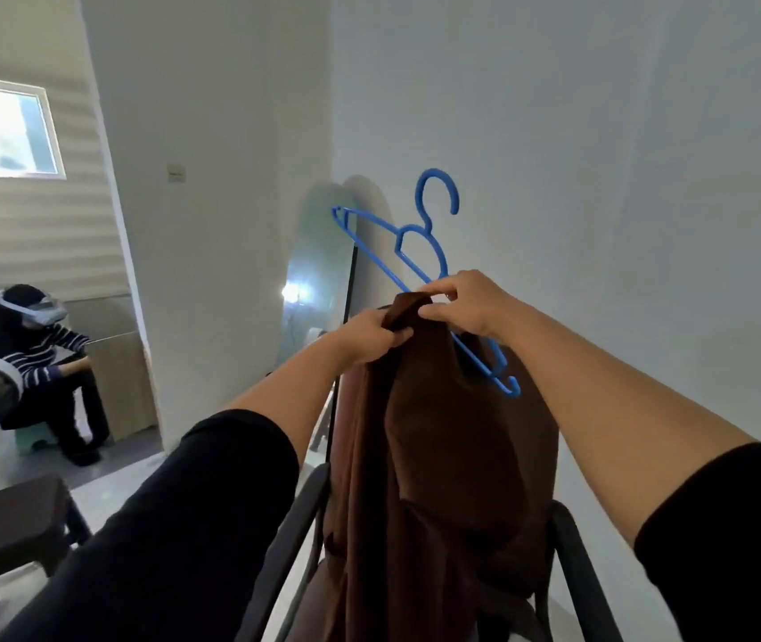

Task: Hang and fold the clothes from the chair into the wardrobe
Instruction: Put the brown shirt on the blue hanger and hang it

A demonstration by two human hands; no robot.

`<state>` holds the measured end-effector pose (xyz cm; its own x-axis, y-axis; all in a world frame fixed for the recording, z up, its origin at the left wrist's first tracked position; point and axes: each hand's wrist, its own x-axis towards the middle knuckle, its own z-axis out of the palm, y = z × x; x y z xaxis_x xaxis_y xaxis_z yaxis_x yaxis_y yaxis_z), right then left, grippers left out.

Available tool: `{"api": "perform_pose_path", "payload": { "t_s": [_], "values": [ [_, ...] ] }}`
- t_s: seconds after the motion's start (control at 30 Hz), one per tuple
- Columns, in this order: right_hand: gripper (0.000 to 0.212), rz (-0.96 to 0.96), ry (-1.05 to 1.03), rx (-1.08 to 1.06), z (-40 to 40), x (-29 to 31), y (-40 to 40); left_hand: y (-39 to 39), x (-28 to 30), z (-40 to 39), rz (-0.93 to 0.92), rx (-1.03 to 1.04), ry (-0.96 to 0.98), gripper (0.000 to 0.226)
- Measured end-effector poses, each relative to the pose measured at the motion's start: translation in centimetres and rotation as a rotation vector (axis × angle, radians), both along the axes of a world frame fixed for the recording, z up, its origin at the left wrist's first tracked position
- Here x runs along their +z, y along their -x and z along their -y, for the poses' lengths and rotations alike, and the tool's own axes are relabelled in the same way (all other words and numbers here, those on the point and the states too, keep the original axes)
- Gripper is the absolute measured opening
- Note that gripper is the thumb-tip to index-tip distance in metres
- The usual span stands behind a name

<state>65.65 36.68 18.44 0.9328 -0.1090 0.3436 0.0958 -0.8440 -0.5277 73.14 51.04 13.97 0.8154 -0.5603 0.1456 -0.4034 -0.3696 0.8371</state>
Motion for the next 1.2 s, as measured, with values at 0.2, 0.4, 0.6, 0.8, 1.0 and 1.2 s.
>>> {"api": "perform_pose_path", "payload": {
  "t_s": [0.2,0.4,0.6,0.8,1.0,1.2],
  "values": [
    [0.040,-0.048,-0.108,-0.120,2.9,-0.7,4.7,0.6,1.3,0.1,-0.233,0.046,0.397,0.029],
    [0.052,-0.071,-0.265,-0.278,3.2,0.3,6.4,1.1,2.5,2.8,-0.152,0.186,0.423,0.028],
    [0.117,-0.182,-0.520,-0.203,4.3,0.8,5.1,5.4,2.8,6.9,-0.084,0.105,0.335,0.020],
    [0.060,-0.162,-0.703,-0.118,7.5,0.0,4.0,5.5,2.9,7.6,-0.273,-0.341,0.160,0.028],
    [0.025,-0.187,-0.514,-0.173,8.7,0.8,3.8,5.0,2.4,7.1,-0.258,-0.376,-0.004,0.037],
    [0.022,-0.224,-0.224,-0.088,9.6,1.6,4.8,2.5,0.5,6.6,0.106,0.122,0.041,0.029]
  ]
}}
